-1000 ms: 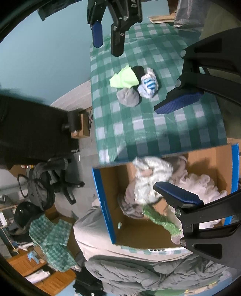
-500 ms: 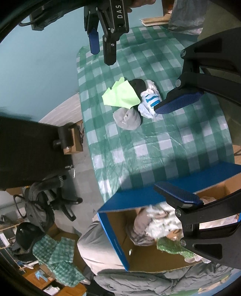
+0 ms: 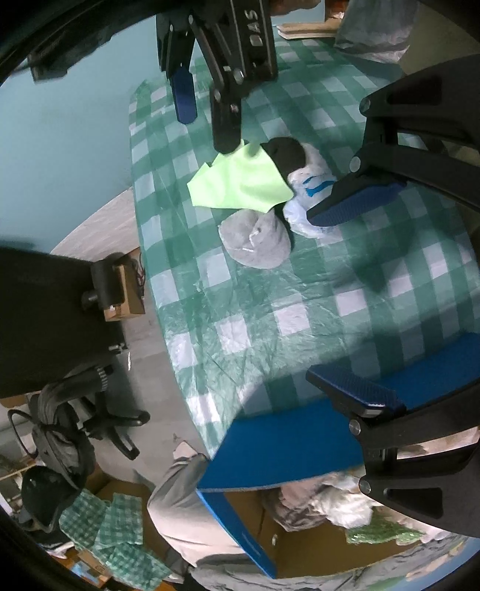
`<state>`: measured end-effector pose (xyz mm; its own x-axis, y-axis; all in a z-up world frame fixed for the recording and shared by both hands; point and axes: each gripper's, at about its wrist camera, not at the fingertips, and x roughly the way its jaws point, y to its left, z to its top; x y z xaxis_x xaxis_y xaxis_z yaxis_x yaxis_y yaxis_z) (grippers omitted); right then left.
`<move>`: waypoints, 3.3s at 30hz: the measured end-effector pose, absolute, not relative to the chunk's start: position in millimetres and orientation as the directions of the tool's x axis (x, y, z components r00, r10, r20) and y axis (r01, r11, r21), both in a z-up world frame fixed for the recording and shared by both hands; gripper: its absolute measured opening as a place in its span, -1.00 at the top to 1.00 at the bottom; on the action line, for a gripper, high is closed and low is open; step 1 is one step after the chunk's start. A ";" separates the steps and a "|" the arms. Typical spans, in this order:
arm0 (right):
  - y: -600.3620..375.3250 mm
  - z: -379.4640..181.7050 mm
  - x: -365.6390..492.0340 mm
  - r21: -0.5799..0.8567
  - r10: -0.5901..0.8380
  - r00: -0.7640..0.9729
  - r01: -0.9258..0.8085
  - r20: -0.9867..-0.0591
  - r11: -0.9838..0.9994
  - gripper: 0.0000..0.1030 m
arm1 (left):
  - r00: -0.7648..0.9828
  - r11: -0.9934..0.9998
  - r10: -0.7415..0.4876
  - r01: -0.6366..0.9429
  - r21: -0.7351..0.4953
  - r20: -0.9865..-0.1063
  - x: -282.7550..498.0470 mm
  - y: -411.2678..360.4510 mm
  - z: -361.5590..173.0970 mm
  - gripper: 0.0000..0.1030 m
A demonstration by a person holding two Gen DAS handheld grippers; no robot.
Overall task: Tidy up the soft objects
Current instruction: 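Move both grippers from the box over the lime cloth and grey sock, then grasp the lime microfiber cloth with the right gripper while the left grasps the grey sock, then lift the grey sock with the left gripper while the right carries the lime cloth toward the box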
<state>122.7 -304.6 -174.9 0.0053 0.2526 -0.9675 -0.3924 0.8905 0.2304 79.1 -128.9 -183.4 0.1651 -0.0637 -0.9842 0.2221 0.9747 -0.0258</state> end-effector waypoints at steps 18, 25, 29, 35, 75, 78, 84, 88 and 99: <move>-285.9 -231.9 134.8 0.188 0.172 -0.075 -0.411 -0.982 0.892 -0.46 | 0.116 0.944 -0.051 0.329 -0.010 -0.992 102.3 -145.5 -219.3 -0.58; -279.0 -241.6 125.4 0.158 0.141 -0.070 -0.426 -0.988 0.891 -0.07 | 0.101 0.948 -0.069 0.318 -0.034 -0.993 105.8 -146.4 -222.4 -0.58; -278.8 -240.7 118.0 0.185 0.172 -0.069 -0.421 -0.983 0.888 0.34 | 0.100 0.939 -0.076 0.341 -0.037 -0.992 104.0 -149.7 -219.6 -0.58; -295.5 -223.0 114.1 0.239 0.248 -0.018 -0.344 -0.968 0.908 0.45 | 0.098 0.931 -0.087 0.362 -0.046 -0.991 102.4 -154.7 -216.0 -0.59; -412.5 -215.0 104.9 0.308 0.310 0.011 -0.075 -0.951 0.948 -0.28 | 0.135 0.942 -0.023 0.334 0.024 -0.991 94.1 -180.1 -231.8 0.53; -405.5 -216.6 112.5 0.292 0.294 0.005 -0.108 -0.956 0.950 -0.29 | 0.132 0.949 -0.017 0.314 0.026 -0.991 90.8 -173.8 -232.3 0.53; -386.2 -228.1 125.4 0.251 0.248 -0.037 -0.169 -0.968 0.953 -0.29 | 0.120 0.960 -0.017 0.280 0.017 -0.993 85.9 -165.5 -235.0 0.53; -376.9 -235.5 130.8 0.214 0.208 -0.053 -0.197 -0.977 0.957 -0.29 | 0.116 0.962 -0.017 0.273 0.015 -0.993 83.7 -165.3 -236.1 0.53; -373.2 -228.0 119.4 0.176 0.181 -0.002 -0.241 -0.983 0.954 0.67 | 0.120 0.956 -0.021 0.292 0.015 -0.993 80.4 -162.5 -234.5 0.53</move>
